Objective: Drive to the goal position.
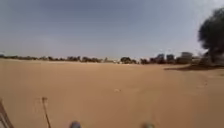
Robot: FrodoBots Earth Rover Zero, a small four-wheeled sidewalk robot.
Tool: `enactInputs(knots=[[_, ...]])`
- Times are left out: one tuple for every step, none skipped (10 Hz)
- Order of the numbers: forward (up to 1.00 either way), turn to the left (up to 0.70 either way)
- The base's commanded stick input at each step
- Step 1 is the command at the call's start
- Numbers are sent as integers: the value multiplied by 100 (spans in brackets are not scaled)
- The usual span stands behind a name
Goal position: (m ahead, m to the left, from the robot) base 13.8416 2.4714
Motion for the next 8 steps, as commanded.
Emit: enactInputs(knots=[[100,0],[100,0],[100,0],[100,-27],[100,-27],[100,0],[100,0],[100,0]])
